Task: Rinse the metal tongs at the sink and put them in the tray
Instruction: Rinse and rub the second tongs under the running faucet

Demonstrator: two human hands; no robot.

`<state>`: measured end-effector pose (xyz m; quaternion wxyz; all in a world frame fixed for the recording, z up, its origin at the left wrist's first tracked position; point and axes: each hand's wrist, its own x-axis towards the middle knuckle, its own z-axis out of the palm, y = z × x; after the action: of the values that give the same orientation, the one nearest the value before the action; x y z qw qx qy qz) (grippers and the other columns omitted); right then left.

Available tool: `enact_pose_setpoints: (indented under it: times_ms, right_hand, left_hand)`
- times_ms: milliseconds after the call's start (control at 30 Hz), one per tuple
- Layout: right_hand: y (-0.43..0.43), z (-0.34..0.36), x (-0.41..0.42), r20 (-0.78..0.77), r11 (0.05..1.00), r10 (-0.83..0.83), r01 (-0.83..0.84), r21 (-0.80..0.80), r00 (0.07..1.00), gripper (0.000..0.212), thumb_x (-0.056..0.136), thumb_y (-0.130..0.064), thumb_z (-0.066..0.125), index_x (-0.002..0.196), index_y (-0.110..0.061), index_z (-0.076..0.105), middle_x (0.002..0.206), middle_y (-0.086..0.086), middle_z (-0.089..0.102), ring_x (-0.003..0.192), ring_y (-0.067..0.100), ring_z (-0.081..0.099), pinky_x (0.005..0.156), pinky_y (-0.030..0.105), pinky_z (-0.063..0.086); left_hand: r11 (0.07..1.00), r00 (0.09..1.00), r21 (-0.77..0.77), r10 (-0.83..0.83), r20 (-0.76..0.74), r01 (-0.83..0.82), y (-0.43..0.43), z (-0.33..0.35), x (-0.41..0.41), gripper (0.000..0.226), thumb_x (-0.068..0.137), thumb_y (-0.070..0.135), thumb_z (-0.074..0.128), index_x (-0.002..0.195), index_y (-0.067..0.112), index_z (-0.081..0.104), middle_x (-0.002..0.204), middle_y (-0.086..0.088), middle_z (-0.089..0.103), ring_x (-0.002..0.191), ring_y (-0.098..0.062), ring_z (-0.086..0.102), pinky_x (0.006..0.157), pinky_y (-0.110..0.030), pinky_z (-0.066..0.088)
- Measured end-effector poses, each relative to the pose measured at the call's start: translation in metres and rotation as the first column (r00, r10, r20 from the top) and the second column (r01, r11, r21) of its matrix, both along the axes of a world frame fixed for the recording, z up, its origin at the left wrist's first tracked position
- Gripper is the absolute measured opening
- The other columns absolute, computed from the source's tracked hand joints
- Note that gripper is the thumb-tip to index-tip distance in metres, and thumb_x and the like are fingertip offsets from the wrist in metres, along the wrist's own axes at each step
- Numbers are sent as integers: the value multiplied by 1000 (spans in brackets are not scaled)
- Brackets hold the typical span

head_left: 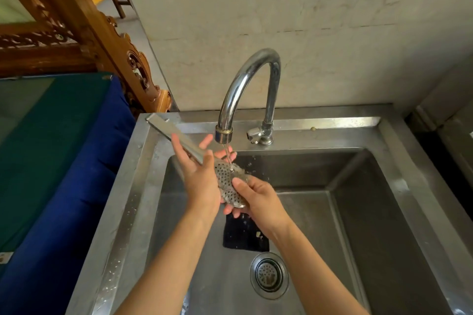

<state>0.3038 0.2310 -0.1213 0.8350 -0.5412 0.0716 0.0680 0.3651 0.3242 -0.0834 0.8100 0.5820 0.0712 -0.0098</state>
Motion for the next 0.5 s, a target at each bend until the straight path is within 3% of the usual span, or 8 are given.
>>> enact_pose_setpoints:
  times_ms: [100,167,233,300,400,500]
  right_hand:
    - [-5,-3,-3,-36,994,73,-70,79,997,13,92,-7,51,101,-7,61,82,10,70,69,21,68,59,26,54]
    - [-6,-1,-3,-74,990,100,-91,110,992,12,90,-5,54,102,-6,58,82,7,71,71,21,69,57,26,55]
    - [-4,3,0,-85,999,47,-48,-1,995,7,91,-15,56,91,-8,57,74,6,69,59,19,66,46,23,50]
    - [4,6,5,-66,969,-85,68,-236,994,22,93,-28,52,78,-11,53,61,7,61,40,13,56,35,20,39]
    - [14,6,13,-18,879,-281,250,-405,959,40,94,-37,46,64,-10,44,47,4,45,30,11,41,34,21,33]
    - [15,6,15,31,899,-275,268,-347,961,33,96,-32,45,70,-11,48,45,-8,44,35,7,40,36,21,36]
  left_hand:
    - [997,997,67,-33,67,29,-2,-6,-4,69,96,6,44,126,64,24,120,-1,60,60,-13,64,62,-32,58]
    - [996,992,52,-70,103,65,-4,-6,-2,65,97,10,41,131,62,21,107,10,66,52,-6,59,55,-28,56]
    - [995,988,54,-94,121,88,-7,-4,3,66,99,11,38,134,61,14,81,20,69,48,-7,55,52,-25,53]
    - [993,988,60,-110,110,104,-11,-3,10,68,99,9,34,138,56,5,71,19,69,49,-9,55,53,-26,52]
    - [987,985,88,-140,105,131,-15,-4,13,62,99,5,32,146,37,7,80,15,73,62,-11,65,67,-34,54]
    - [981,975,101,-178,133,165,-15,-7,0,59,97,3,39,146,28,17,106,6,71,81,-19,71,74,-31,56]
